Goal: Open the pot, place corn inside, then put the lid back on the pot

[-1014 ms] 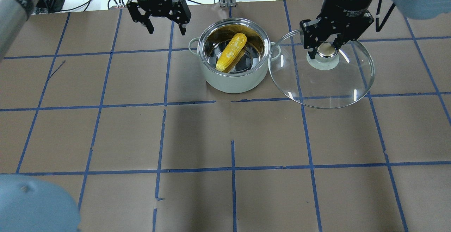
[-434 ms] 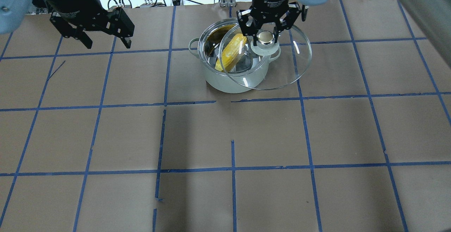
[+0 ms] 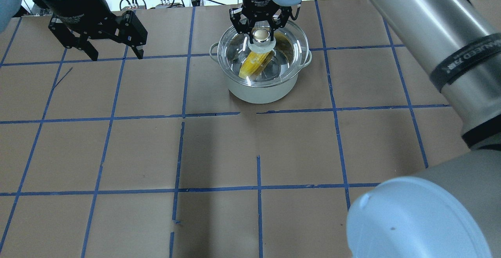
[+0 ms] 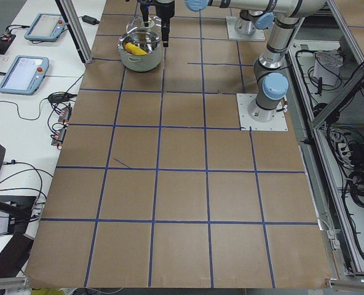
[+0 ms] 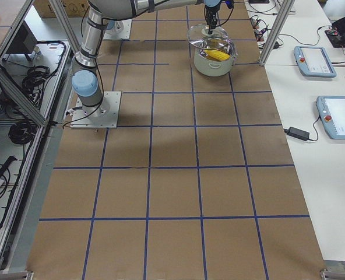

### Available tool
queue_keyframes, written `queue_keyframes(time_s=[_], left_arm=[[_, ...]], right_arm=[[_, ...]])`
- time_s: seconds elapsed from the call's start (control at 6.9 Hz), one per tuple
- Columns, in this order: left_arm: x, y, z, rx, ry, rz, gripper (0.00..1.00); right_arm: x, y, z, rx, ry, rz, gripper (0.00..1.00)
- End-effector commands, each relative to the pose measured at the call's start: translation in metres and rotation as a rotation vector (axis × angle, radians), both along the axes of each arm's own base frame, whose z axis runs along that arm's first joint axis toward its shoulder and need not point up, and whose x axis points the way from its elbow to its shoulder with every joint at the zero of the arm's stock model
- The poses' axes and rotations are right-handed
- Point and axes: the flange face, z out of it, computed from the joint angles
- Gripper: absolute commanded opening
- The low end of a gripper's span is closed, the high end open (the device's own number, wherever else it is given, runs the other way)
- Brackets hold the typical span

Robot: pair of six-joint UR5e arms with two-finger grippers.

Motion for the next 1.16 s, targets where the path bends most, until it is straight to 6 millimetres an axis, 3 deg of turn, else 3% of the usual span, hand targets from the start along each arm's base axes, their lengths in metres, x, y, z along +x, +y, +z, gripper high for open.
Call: queue_keyframes(time_s=[0.0, 0.29, 1.01], left_arm=[[0.0, -0.007, -0.013, 0.026, -0.001, -0.005, 1.0], [0.001, -0.007, -0.014, 0.025, -0.003, -0.003, 1.0], [0.002, -0.009, -0.016, 0.007, -0.005, -0.006, 1.0]], right_arm=[[0.011, -0.018, -0.029, -0.017, 0.0, 0.004, 0.24], [0.011, -0.033, -0.048, -0.043, 0.001, 0.0, 0.24], [0.001, -0.043, -0.06, -0.039, 0.002, -0.006, 0.24]])
